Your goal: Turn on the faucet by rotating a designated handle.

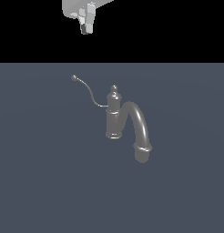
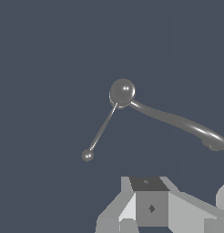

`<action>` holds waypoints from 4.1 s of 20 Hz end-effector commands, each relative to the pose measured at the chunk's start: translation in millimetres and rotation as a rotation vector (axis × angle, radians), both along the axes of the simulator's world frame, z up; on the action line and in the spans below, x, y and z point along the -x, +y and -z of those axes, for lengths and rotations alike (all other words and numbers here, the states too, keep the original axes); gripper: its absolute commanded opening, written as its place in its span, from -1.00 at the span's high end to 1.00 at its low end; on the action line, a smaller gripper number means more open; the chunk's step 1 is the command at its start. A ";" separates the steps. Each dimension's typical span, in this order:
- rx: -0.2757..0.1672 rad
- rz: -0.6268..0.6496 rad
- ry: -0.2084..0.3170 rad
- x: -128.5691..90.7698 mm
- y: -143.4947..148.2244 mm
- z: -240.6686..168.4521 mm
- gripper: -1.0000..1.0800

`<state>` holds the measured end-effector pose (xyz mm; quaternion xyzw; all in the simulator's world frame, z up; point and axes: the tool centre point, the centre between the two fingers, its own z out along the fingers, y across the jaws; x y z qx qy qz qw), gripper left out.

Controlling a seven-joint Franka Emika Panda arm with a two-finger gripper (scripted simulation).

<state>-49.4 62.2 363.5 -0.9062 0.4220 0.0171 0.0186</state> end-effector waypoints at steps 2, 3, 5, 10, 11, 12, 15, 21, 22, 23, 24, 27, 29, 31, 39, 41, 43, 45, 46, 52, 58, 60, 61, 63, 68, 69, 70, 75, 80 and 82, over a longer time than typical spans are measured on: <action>0.004 0.083 0.003 -15.7 8.6 17.5 1.00; 0.005 0.106 0.004 -20.0 11.1 22.6 1.00; 0.009 0.153 0.005 -28.3 16.0 33.2 1.00; 0.020 0.269 0.006 -47.8 28.4 60.7 1.00; 0.023 0.291 0.006 -51.4 30.8 66.3 1.00; 0.025 0.313 0.006 -54.7 33.2 71.7 1.00; 0.033 0.371 0.004 -63.4 39.4 86.4 1.00; 0.044 0.454 0.000 -75.0 48.4 108.4 1.00; 0.046 0.464 0.000 -76.3 49.5 111.1 1.00; 0.047 0.472 -0.001 -77.5 50.4 113.4 1.00; 0.048 0.480 -0.002 -78.4 51.3 115.4 1.00; 0.050 0.495 -0.003 -80.4 52.9 119.7 1.00; 0.051 0.500 -0.003 -81.0 53.4 120.9 1.00; 0.051 0.500 -0.003 -81.1 53.4 121.1 1.00; 0.051 0.499 -0.003 -66.5 50.4 121.2 1.00; 0.051 0.499 -0.003 -60.7 49.1 121.2 1.00; 0.051 0.499 -0.003 -54.8 47.8 121.2 1.00; 0.051 0.499 -0.003 -48.8 46.5 121.3 1.00; 0.051 0.499 -0.003 -45.8 45.8 121.3 1.00; 0.051 0.499 -0.003 -27.6 41.9 121.3 1.00; 0.051 0.500 -0.003 -9.0 37.5 121.2 1.00; 0.051 0.500 -0.003 -2.7 36.1 121.2 1.00; 0.051 0.500 -0.003 0.4 35.4 121.2 1.00; 0.051 0.500 -0.003 6.8 34.0 121.2 1.00; 0.042 0.508 -0.022 4.9 23.7 114.2 1.00; 0.043 0.507 -0.021 7.7 20.3 114.6 1.00; 0.043 0.507 -0.020 10.5 17.0 114.9 1.00; 0.045 0.505 -0.016 24.4 -0.1 116.7 1.00; 0.047 0.503 -0.011 38.6 -17.4 118.3 1.00; 0.048 0.503 -0.010 44.3 -24.5 119.0 1.00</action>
